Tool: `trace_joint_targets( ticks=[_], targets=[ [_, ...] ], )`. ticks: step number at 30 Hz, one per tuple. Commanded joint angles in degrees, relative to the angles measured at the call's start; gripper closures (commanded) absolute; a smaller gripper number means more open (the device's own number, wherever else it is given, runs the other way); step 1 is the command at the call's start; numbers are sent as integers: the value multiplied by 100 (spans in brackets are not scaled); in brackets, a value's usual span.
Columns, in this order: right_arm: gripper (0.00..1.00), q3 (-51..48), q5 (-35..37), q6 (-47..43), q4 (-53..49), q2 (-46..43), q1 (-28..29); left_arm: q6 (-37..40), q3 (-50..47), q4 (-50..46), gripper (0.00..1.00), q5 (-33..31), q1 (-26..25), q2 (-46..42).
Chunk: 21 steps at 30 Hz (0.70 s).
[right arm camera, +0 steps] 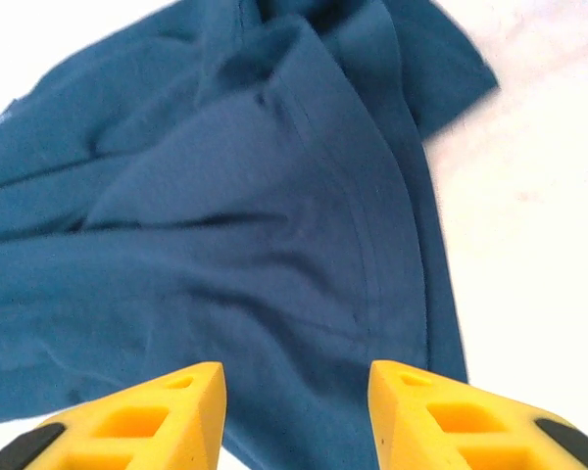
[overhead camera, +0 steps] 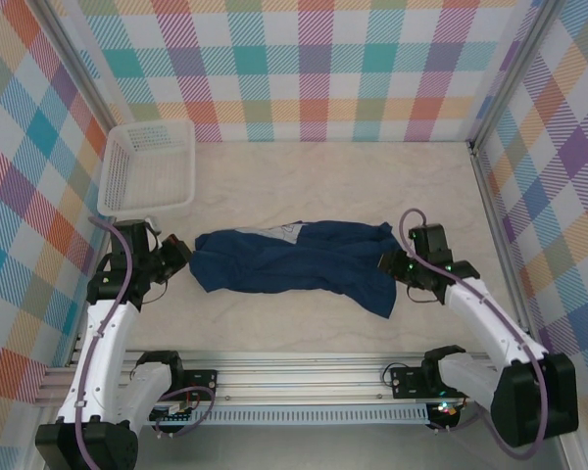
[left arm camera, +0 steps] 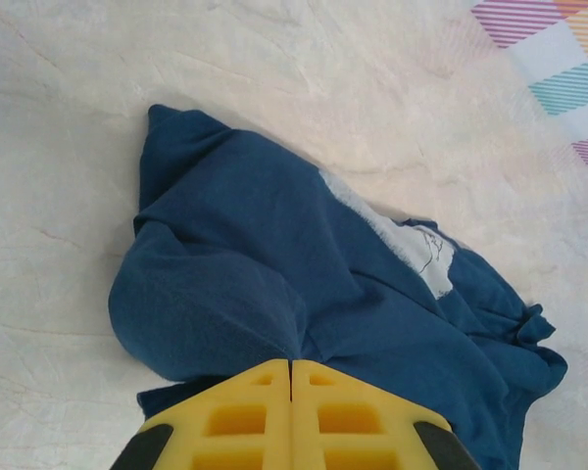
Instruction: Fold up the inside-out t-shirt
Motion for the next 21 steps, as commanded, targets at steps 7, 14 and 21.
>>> trace_joint_targets(
  ticks=[7, 14, 21],
  targets=[
    [57, 592, 354, -321, -288, 1403, -34, 123, -50, 437, 100, 233, 119, 72],
    [60, 678, 618, -299, -499, 2088, 174, 124, -31, 590, 100, 435, 119, 383],
    [65, 643, 683, -290, -473, 2397, 380, 148, -16, 610, 100, 406, 119, 396]
  ],
)
